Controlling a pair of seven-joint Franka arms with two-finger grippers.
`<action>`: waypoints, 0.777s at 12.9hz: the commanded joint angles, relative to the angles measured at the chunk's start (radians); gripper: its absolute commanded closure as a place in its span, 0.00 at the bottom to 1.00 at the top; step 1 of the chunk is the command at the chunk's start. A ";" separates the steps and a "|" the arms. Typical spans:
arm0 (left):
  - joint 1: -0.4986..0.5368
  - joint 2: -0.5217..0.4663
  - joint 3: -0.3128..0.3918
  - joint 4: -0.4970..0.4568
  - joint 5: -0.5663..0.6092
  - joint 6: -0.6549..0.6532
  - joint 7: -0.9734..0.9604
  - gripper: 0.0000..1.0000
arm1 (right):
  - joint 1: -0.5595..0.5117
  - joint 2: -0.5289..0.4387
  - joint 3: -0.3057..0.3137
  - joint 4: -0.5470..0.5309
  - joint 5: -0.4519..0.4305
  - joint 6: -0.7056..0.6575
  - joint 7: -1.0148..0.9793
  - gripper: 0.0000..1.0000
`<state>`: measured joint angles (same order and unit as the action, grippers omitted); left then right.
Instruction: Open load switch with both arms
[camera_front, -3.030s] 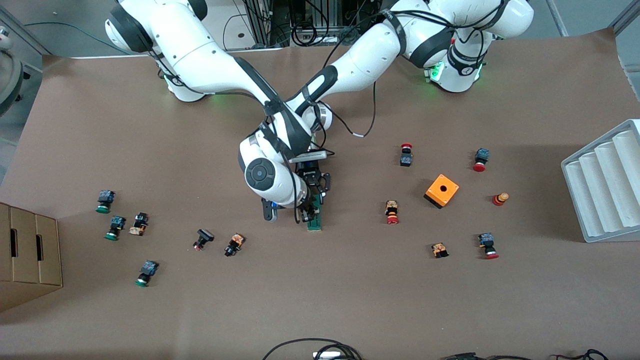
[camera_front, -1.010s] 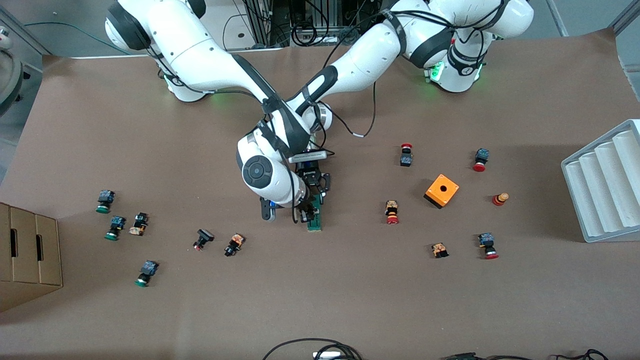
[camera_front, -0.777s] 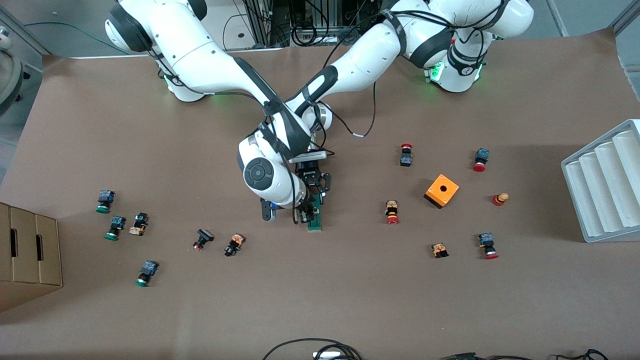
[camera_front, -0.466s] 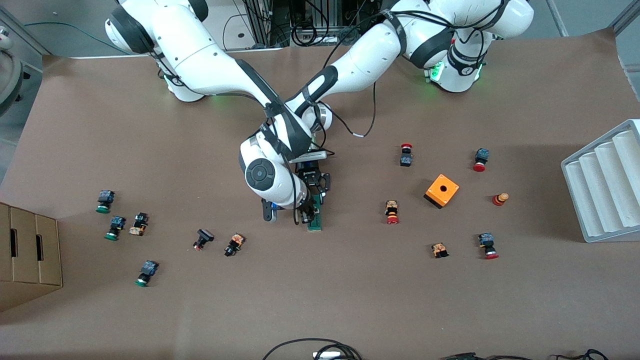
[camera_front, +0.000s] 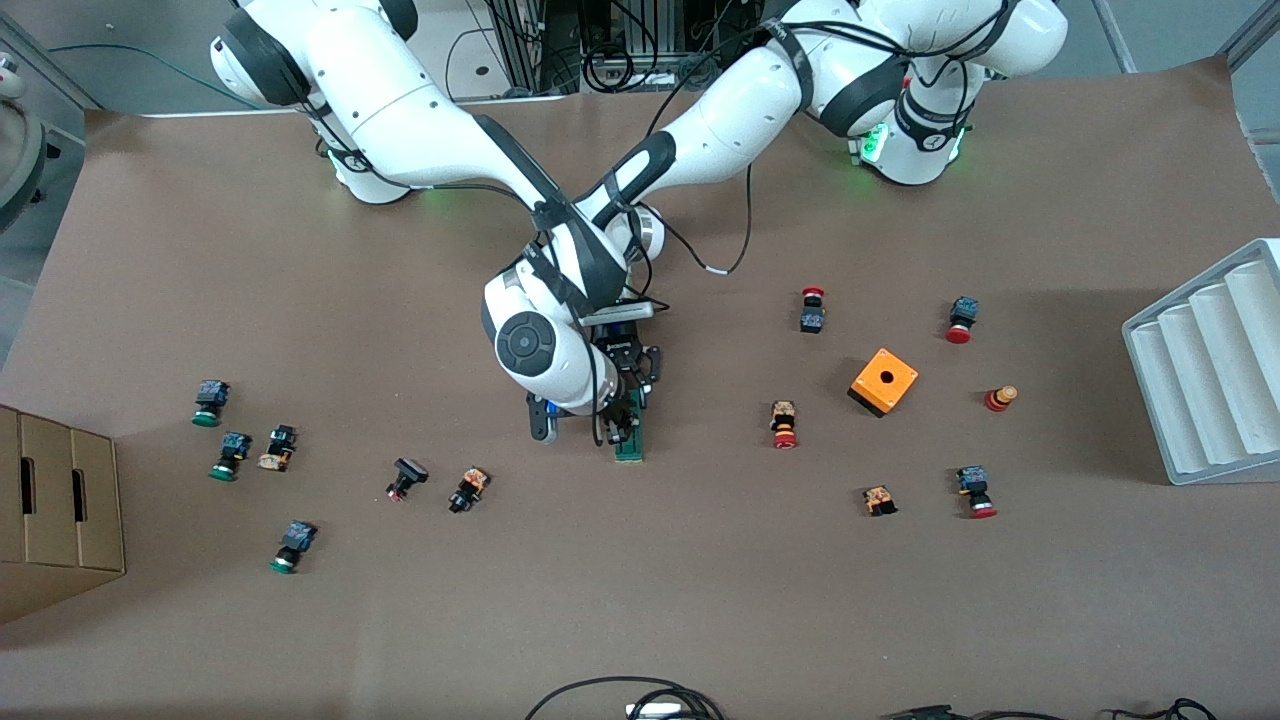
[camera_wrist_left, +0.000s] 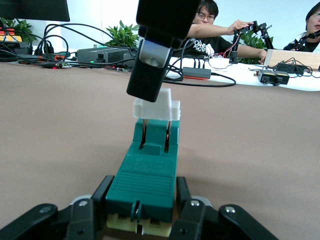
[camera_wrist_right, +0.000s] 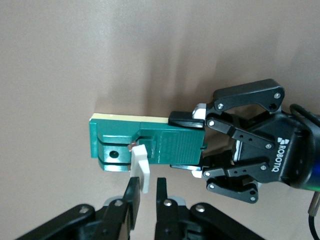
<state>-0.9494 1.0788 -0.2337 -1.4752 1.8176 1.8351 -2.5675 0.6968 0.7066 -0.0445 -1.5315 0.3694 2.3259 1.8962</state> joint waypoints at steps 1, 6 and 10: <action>0.021 0.030 -0.022 0.024 0.017 0.024 0.003 0.44 | 0.006 -0.012 0.003 -0.016 -0.027 0.000 0.011 0.81; 0.021 0.030 -0.022 0.024 0.017 0.024 0.001 0.44 | 0.007 -0.004 0.003 -0.038 -0.030 0.035 0.003 0.81; 0.021 0.030 -0.022 0.024 0.017 0.026 0.003 0.44 | 0.010 -0.004 0.003 -0.044 -0.040 0.039 0.003 0.82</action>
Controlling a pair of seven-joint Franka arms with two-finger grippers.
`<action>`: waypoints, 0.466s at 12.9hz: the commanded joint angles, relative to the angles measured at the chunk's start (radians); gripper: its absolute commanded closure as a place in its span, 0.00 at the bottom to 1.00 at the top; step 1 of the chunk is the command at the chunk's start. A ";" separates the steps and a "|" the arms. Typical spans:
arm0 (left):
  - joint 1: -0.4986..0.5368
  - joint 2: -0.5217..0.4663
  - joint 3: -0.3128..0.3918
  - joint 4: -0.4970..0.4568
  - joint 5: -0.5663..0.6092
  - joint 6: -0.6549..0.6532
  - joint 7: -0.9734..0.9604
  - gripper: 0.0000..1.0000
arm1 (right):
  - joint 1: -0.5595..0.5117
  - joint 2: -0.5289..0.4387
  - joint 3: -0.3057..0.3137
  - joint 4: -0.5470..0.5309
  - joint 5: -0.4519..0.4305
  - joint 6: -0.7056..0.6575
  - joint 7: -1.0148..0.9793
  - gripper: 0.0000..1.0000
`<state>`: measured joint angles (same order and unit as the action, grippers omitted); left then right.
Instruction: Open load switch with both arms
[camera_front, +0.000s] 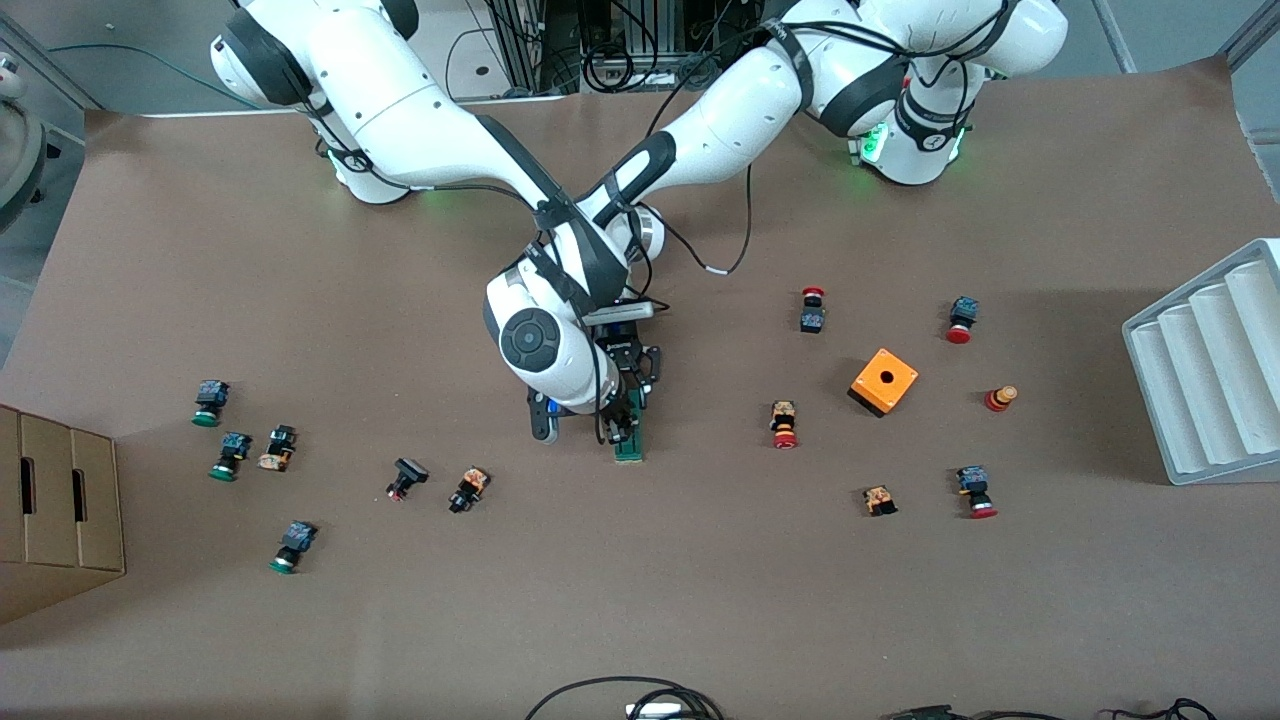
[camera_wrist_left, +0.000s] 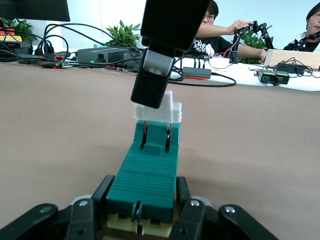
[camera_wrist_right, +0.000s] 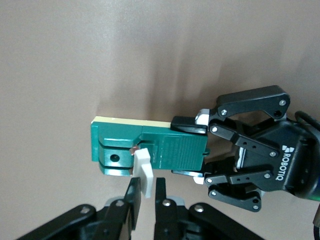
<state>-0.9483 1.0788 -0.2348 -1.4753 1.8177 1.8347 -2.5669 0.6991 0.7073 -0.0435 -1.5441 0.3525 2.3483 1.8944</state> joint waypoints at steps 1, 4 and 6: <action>0.020 0.030 -0.021 0.024 0.017 0.026 0.002 0.44 | 0.013 -0.005 0.002 -0.036 -0.023 0.022 0.005 0.83; 0.020 0.030 -0.021 0.024 0.017 0.029 0.001 0.44 | 0.026 -0.005 0.002 -0.057 -0.023 0.048 0.006 0.83; 0.020 0.032 -0.021 0.024 0.017 0.029 0.001 0.44 | 0.029 -0.006 0.002 -0.062 -0.029 0.054 0.006 0.83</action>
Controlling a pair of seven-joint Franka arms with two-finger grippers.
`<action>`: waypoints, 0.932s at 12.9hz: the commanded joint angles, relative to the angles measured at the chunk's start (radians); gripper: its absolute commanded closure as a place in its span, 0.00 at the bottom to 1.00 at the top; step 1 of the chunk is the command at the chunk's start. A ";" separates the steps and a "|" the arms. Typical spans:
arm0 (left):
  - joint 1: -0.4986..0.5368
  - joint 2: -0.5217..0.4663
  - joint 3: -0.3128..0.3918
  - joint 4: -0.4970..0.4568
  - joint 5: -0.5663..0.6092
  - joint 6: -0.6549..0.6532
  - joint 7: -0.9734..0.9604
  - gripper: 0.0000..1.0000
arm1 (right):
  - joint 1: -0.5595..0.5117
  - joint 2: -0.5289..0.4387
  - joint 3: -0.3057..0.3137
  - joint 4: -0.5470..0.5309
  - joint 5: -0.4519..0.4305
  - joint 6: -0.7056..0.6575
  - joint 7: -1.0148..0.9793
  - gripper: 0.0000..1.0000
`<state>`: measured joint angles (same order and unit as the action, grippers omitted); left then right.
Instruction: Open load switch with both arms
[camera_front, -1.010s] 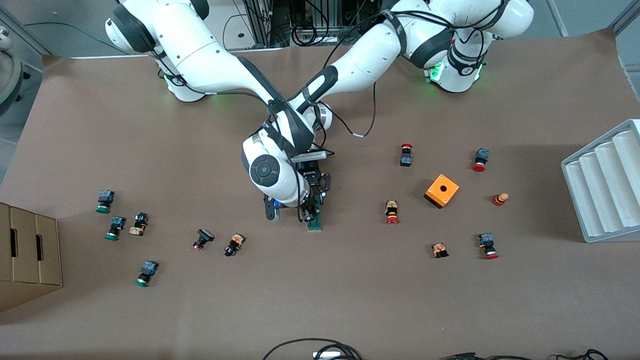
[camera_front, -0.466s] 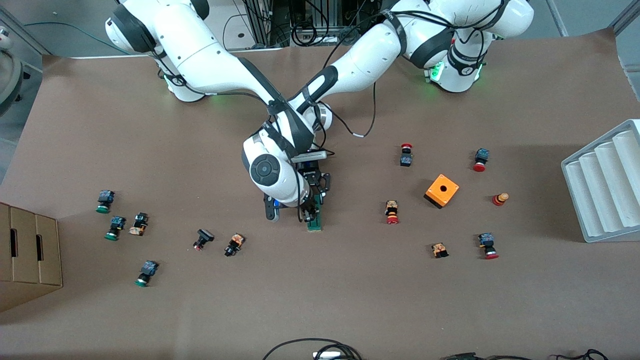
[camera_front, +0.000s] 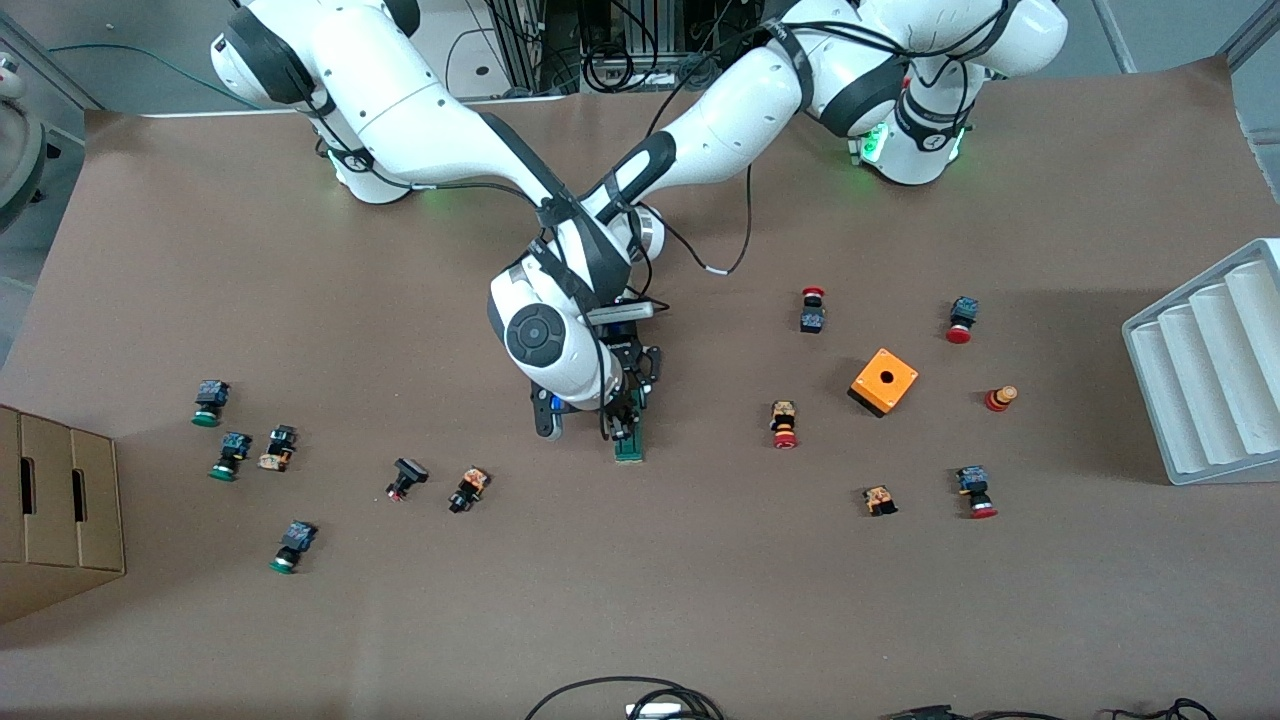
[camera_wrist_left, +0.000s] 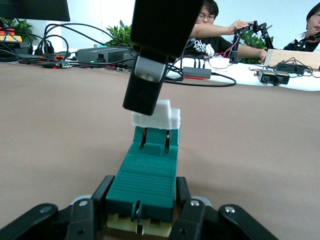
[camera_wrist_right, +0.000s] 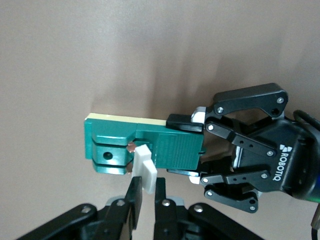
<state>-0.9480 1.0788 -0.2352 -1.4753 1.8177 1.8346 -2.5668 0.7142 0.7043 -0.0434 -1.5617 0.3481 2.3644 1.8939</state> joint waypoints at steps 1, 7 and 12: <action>0.020 0.032 -0.021 0.024 0.017 0.029 0.000 0.44 | 0.013 -0.002 0.002 -0.049 -0.026 0.041 0.007 0.83; 0.020 0.032 -0.021 0.024 0.017 0.029 0.000 0.44 | 0.013 0.009 0.002 -0.054 -0.040 0.062 0.007 0.83; 0.022 0.033 -0.030 0.024 0.018 0.029 0.000 0.44 | 0.019 0.024 0.002 -0.054 -0.046 0.087 0.007 0.83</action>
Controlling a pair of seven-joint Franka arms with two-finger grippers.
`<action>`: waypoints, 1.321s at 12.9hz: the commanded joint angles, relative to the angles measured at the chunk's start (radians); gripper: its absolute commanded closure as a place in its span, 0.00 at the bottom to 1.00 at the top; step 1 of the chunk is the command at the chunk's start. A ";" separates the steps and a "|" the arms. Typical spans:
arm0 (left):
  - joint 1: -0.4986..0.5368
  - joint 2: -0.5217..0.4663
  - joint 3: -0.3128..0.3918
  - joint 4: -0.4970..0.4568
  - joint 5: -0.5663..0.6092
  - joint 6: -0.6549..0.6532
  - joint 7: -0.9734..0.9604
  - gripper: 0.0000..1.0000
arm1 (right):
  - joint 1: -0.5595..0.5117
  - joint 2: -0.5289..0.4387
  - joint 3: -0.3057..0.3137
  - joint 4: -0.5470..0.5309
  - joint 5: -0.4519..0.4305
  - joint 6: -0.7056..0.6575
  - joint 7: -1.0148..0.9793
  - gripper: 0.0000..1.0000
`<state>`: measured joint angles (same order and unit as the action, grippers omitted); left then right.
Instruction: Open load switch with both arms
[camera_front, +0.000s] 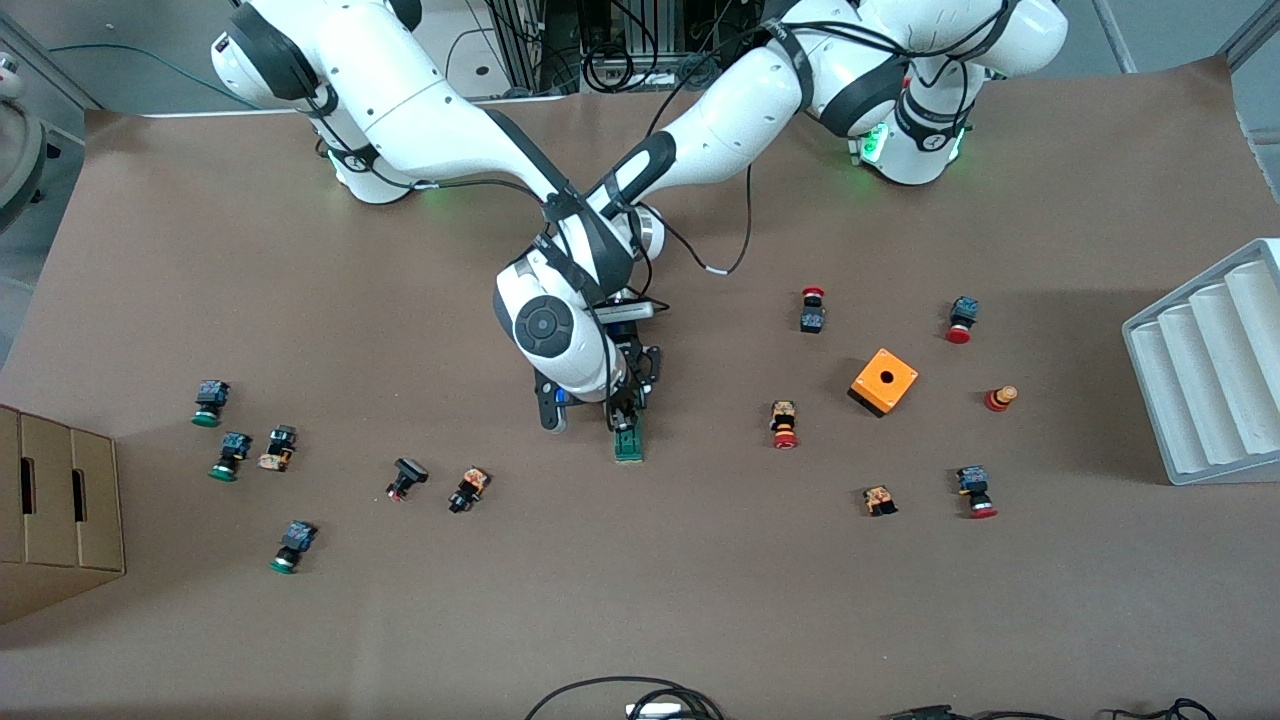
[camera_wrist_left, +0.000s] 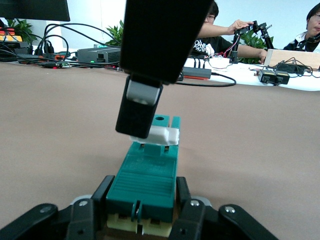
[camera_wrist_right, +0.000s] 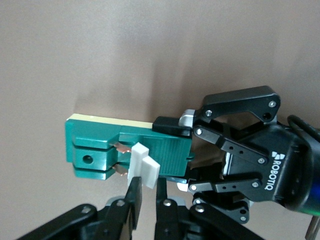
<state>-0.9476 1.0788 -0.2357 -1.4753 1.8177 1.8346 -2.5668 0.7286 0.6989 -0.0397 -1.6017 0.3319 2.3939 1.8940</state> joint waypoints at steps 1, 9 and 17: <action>0.023 0.032 -0.030 0.024 0.018 0.029 0.000 0.44 | 0.005 0.031 -0.002 -0.014 -0.030 0.057 0.007 0.83; 0.027 0.033 -0.031 0.024 0.020 0.029 0.000 0.44 | -0.049 -0.019 -0.002 0.049 -0.021 -0.068 0.005 0.23; 0.039 0.009 -0.059 0.024 -0.050 0.038 0.063 0.00 | -0.191 -0.258 -0.012 0.040 -0.030 -0.298 -0.471 0.00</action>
<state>-0.9209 1.0787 -0.2727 -1.4560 1.8048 1.8542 -2.5483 0.5929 0.5164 -0.0590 -1.5361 0.3222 2.1669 1.5281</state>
